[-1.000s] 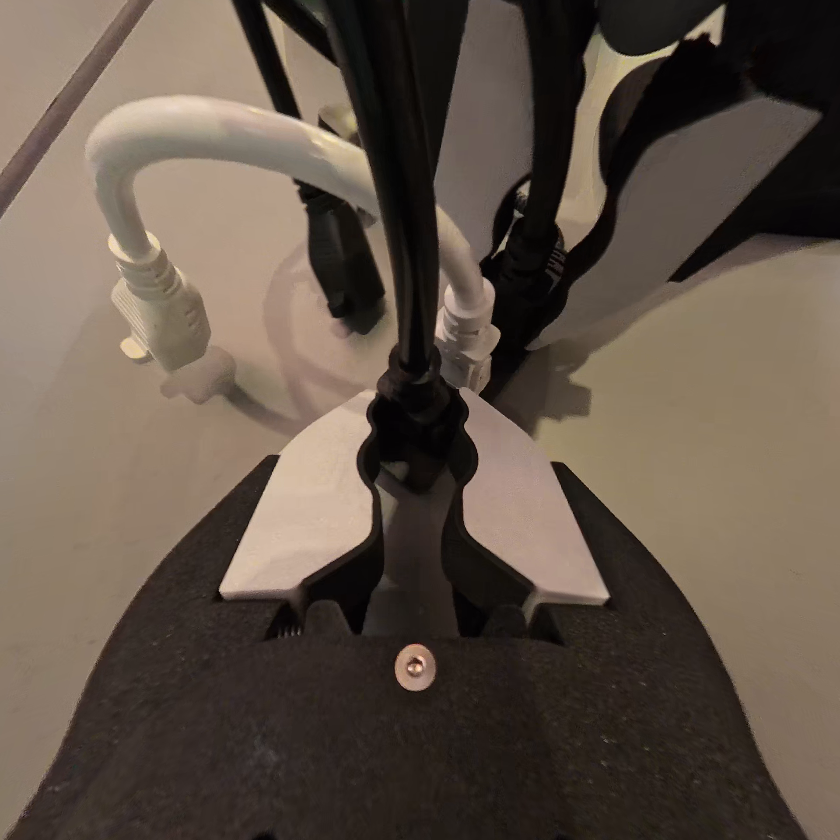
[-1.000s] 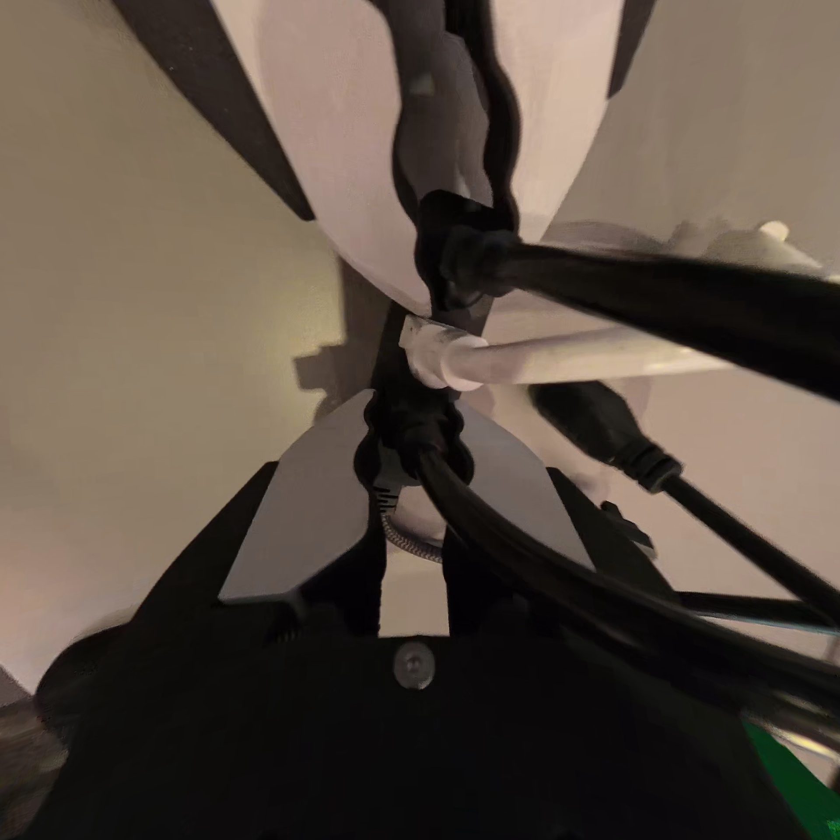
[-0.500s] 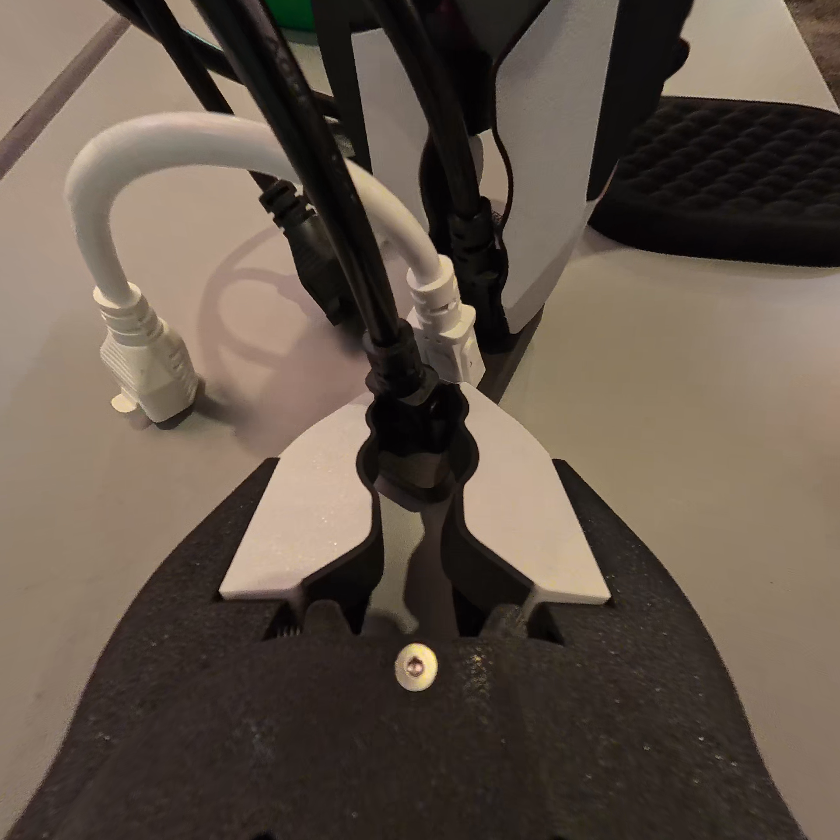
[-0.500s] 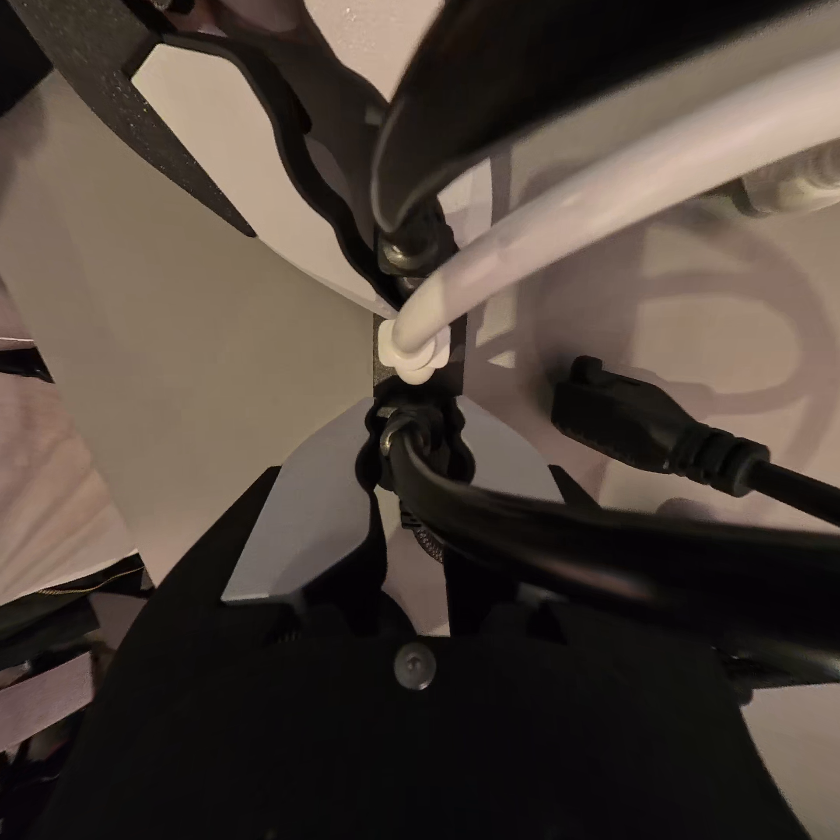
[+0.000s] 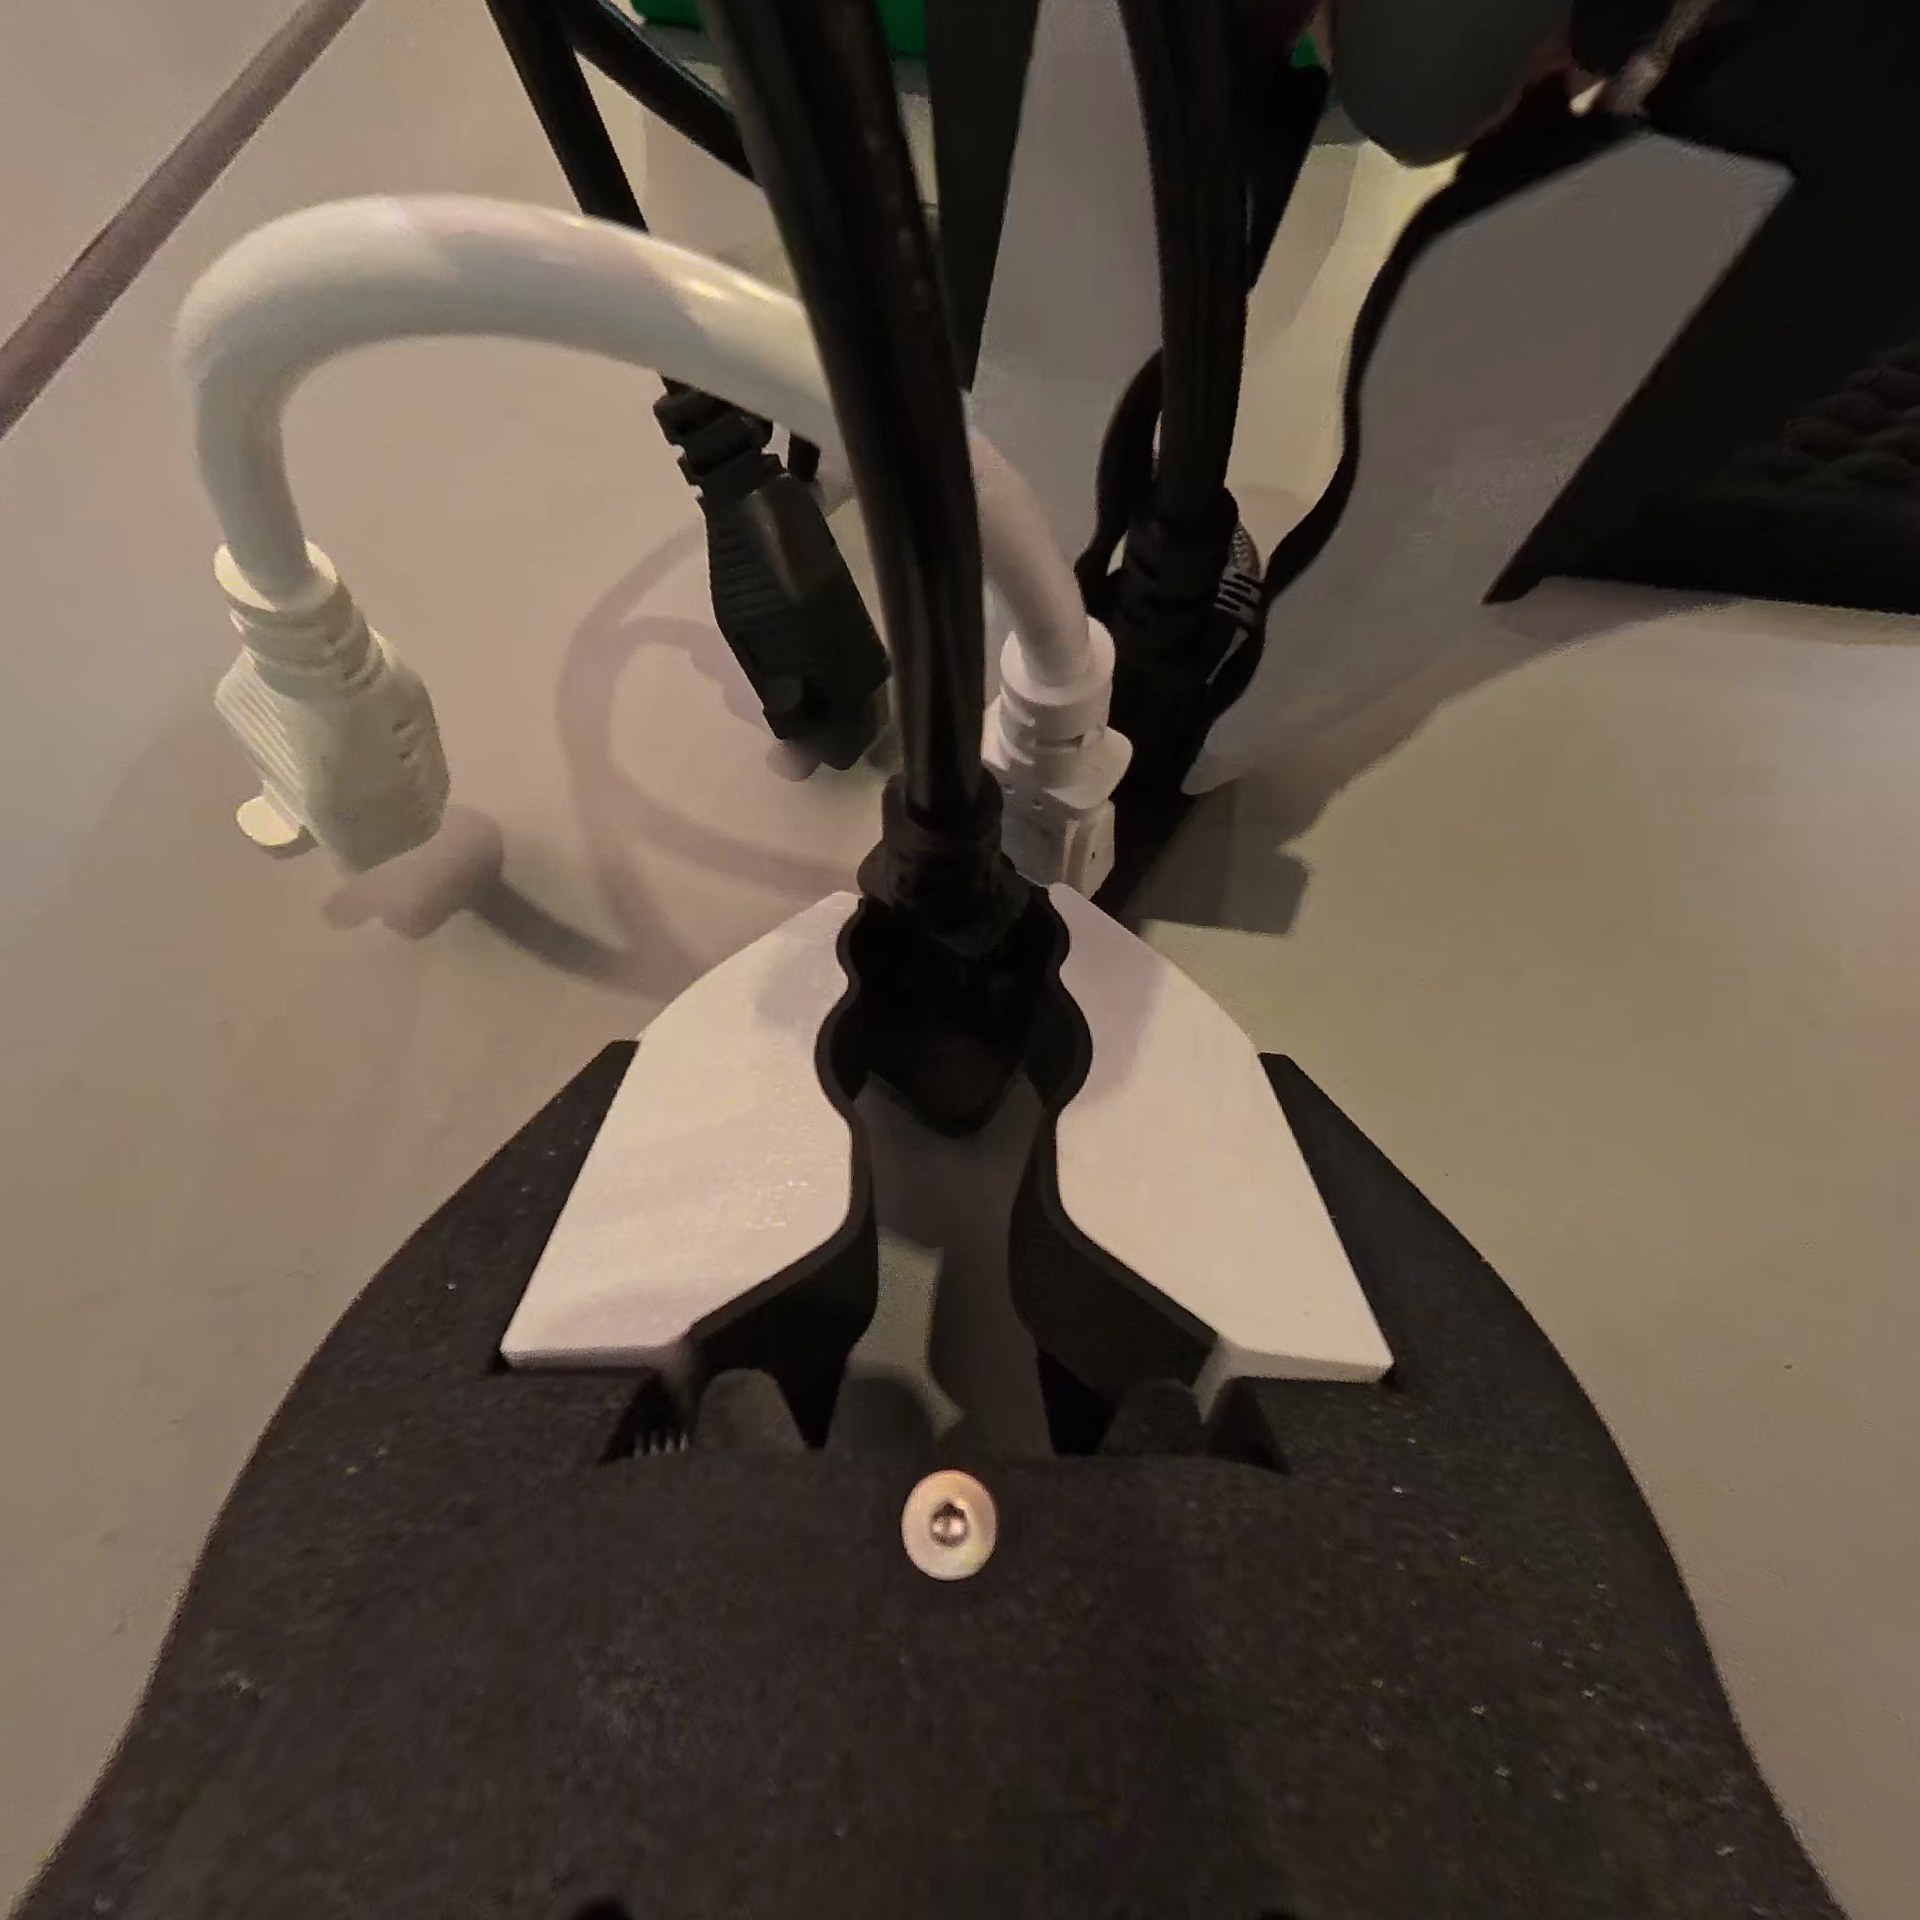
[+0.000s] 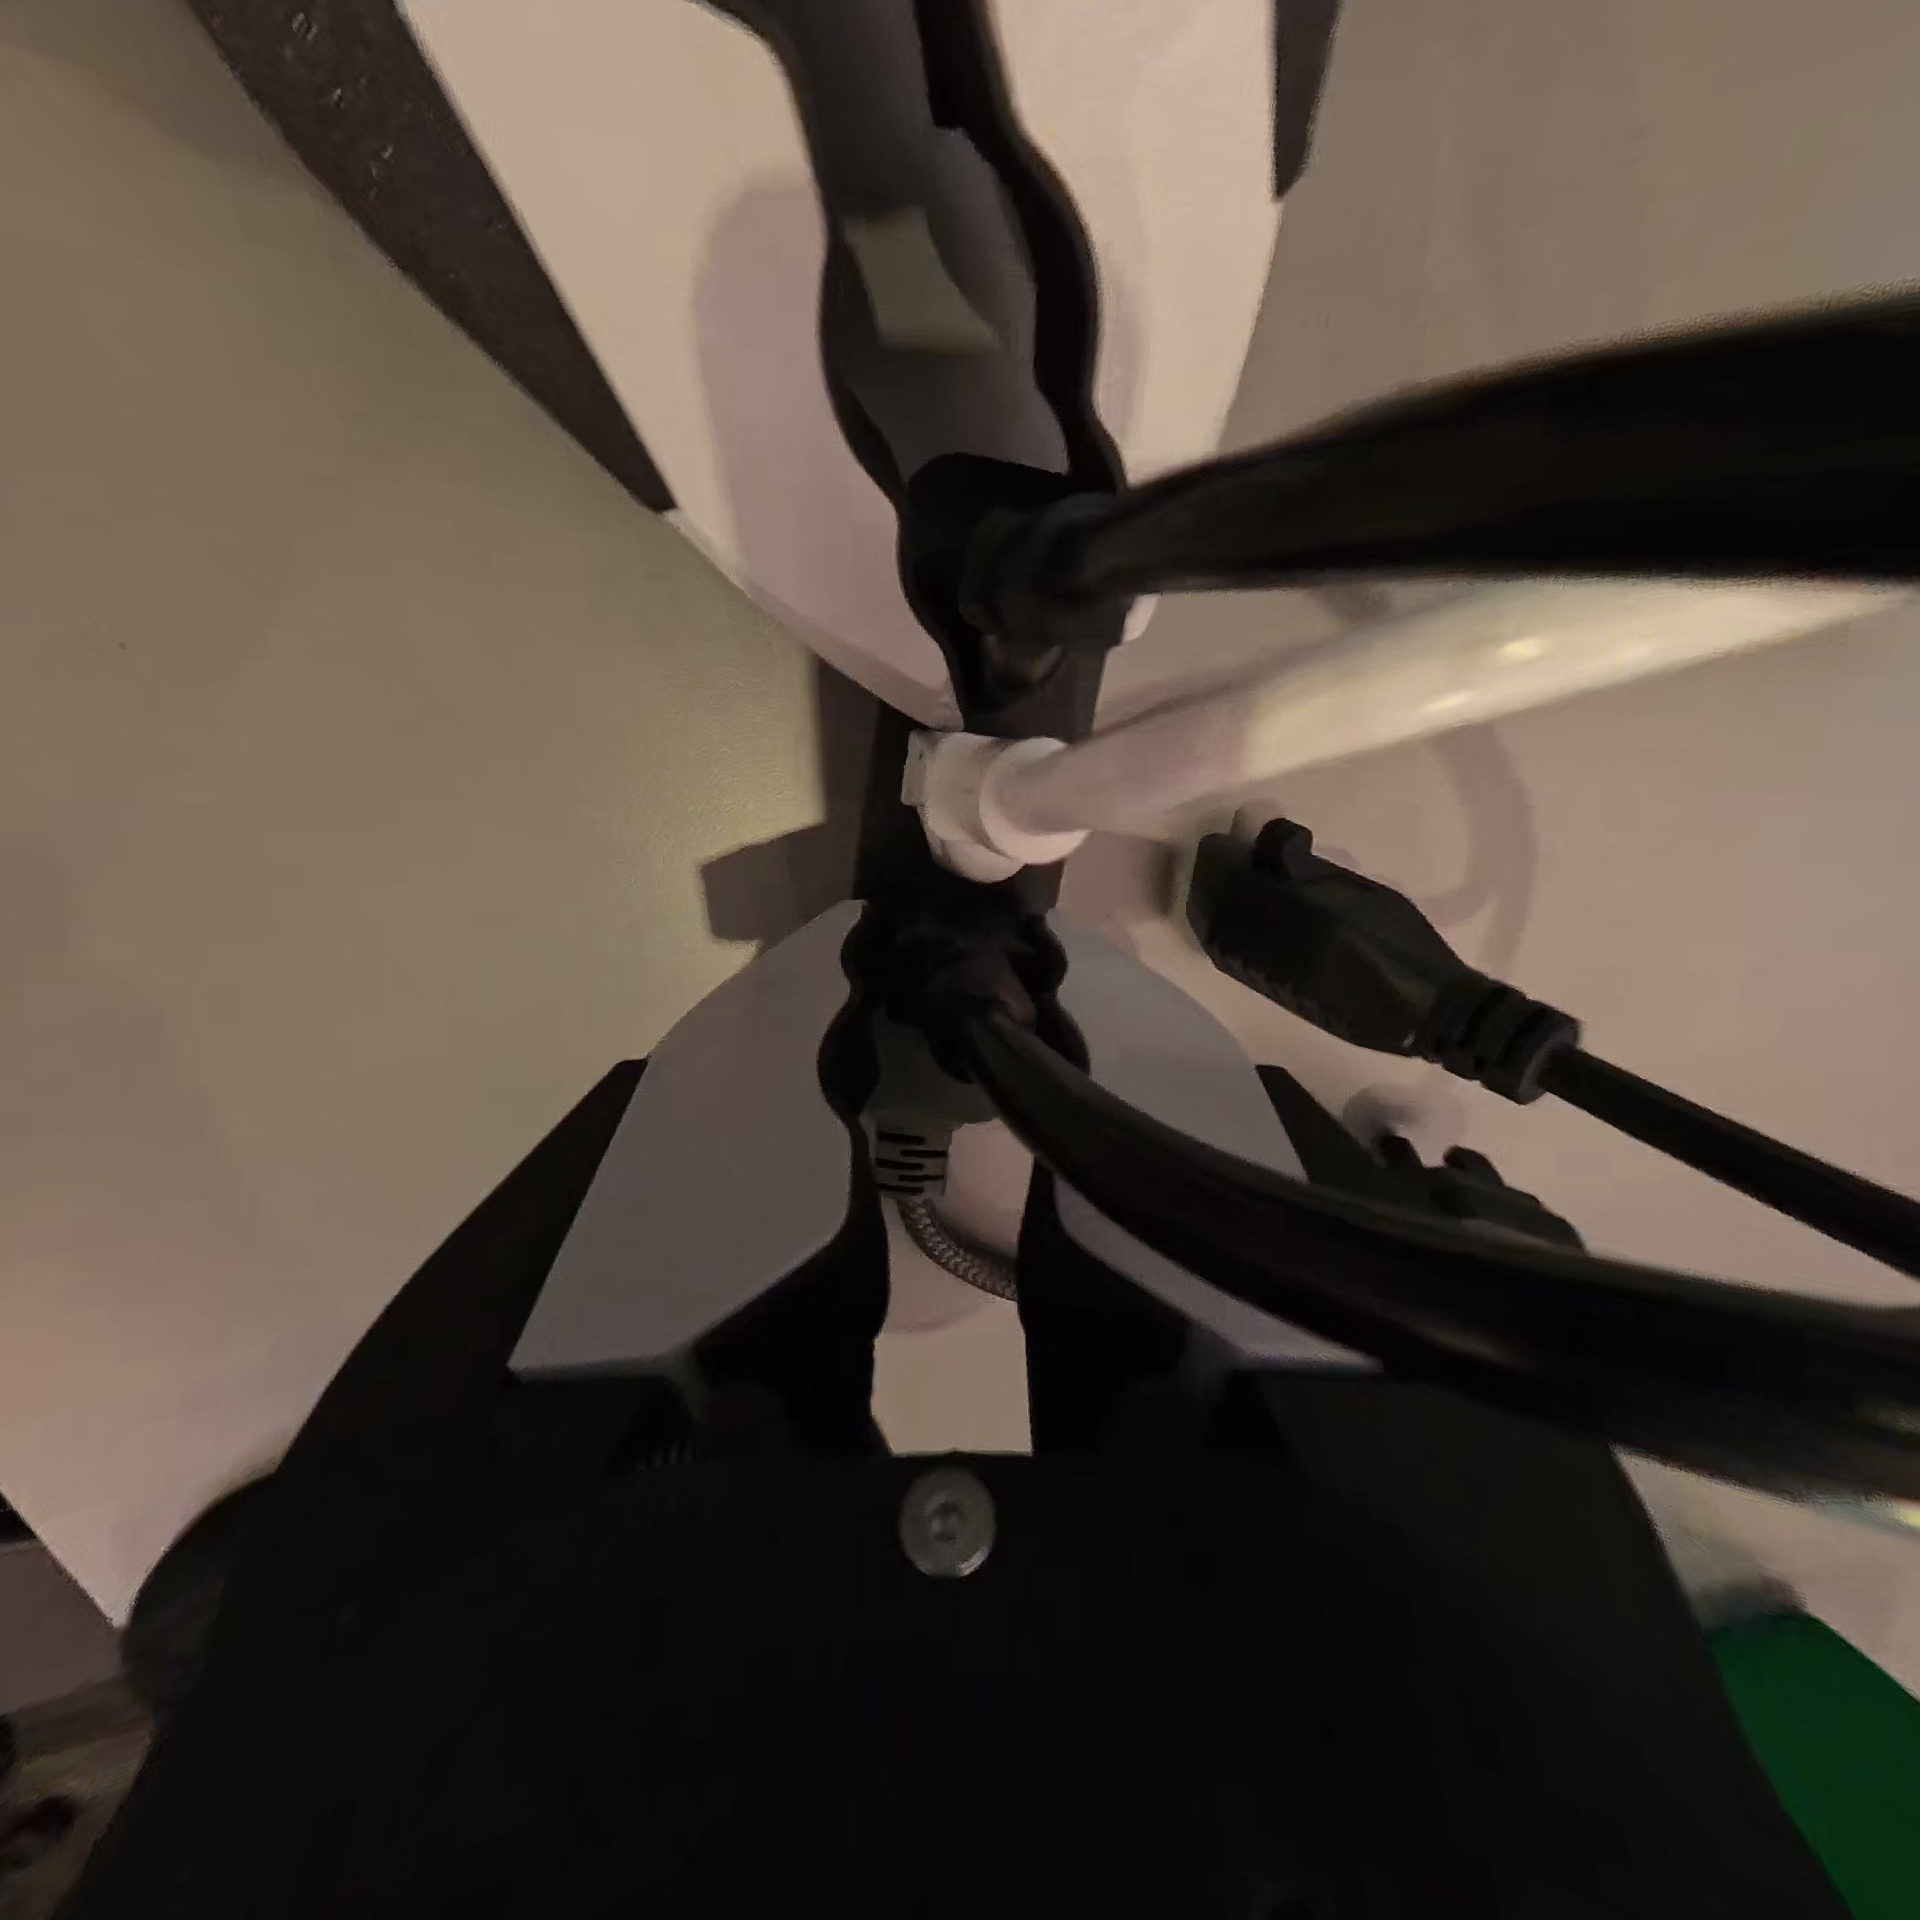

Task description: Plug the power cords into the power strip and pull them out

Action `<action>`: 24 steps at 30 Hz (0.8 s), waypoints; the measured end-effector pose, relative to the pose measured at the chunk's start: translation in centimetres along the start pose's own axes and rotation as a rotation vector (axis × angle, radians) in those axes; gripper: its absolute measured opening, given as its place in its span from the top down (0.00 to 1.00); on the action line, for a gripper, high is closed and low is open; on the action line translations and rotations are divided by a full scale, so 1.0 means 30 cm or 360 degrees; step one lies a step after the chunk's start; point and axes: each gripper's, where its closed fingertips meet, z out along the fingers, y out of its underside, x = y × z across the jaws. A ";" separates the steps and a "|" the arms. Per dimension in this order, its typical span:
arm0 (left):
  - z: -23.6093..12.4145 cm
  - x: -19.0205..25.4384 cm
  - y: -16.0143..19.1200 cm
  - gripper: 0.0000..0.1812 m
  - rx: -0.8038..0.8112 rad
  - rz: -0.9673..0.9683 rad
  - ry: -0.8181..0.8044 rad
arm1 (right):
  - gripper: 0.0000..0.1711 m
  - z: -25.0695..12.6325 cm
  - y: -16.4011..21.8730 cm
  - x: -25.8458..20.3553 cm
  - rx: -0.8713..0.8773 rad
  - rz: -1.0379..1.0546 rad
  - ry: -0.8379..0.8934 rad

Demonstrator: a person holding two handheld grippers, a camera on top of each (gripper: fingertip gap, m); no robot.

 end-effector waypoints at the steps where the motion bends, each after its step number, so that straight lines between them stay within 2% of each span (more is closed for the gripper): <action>1: 0.001 -0.002 0.000 0.85 0.0001 0.0002 -0.0005 | 0.85 0.000 -0.001 0.002 0.0037 0.0071 -0.0052; 4: 0.002 -0.004 -0.003 0.85 -0.0013 0.0026 -0.0037 | 0.85 -0.004 0.001 0.014 0.0101 0.0258 -0.0190; 7: 0.002 -0.004 -0.003 0.85 -0.0016 0.0008 -0.0029 | 0.85 -0.004 0.003 0.016 0.0069 0.0302 -0.0236; 14: 0.001 -0.002 0.000 0.85 -0.0004 -0.0021 -0.0030 | 0.85 0.001 0.000 0.012 -0.0017 -0.0041 0.0046; 15: 0.001 -0.002 -0.001 0.85 0.0005 -0.0021 -0.0026 | 0.82 0.001 -0.002 0.014 0.0034 -0.0037 0.0070; 18: 0.001 -0.001 -0.002 0.85 0.0048 -0.0043 -0.0006 | 0.84 -0.009 -0.006 0.019 0.0276 0.0114 0.0071; 20: -0.002 -0.001 -0.001 0.85 0.0062 -0.0069 0.0005 | 0.76 -0.028 0.010 0.044 0.0450 0.0197 0.0180; 24: -0.019 -0.003 0.010 0.85 0.0016 -0.0148 -0.0018 | 0.67 -0.048 0.060 0.036 0.0814 0.0324 0.0267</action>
